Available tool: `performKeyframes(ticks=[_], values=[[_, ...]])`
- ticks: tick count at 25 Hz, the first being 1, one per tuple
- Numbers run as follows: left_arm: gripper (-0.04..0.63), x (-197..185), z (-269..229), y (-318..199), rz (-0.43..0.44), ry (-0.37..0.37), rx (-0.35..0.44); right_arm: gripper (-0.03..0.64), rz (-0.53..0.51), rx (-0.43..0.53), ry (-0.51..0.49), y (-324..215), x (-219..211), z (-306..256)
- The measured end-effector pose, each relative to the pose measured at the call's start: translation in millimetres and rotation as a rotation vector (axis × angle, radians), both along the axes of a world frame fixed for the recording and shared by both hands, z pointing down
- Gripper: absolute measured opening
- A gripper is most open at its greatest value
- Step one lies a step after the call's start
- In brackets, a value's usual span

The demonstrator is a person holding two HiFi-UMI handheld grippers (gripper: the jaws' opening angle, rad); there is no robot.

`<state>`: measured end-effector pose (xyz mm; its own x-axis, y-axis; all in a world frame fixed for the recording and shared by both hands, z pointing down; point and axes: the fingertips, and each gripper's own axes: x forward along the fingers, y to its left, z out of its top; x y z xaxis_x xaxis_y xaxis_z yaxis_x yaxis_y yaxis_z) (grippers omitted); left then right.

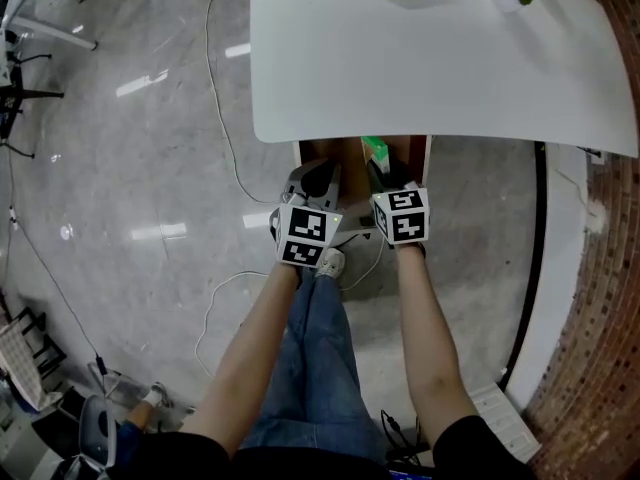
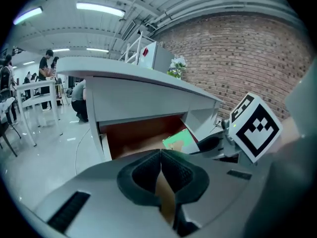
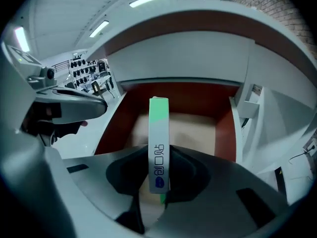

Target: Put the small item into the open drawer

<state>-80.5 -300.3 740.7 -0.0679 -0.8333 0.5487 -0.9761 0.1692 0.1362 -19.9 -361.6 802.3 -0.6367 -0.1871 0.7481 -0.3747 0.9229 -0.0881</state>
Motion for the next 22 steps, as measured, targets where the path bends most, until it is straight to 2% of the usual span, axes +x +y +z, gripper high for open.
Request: performKeyframes(ticks=[7,15,22], values=[[0.023,-4,30,-1,-0.042,0.059,-0.045,0.084,-0.015,-0.06,0.125,-1,-5,56],[0.023,2,37,5,-0.053,0.091,-0.046,0.084,-0.032,-0.09,0.265,2,1,92],[0.023,4,38,4,-0.057,0.092,-0.036,0.102,-0.034,-0.094,0.246,-3,2,96]])
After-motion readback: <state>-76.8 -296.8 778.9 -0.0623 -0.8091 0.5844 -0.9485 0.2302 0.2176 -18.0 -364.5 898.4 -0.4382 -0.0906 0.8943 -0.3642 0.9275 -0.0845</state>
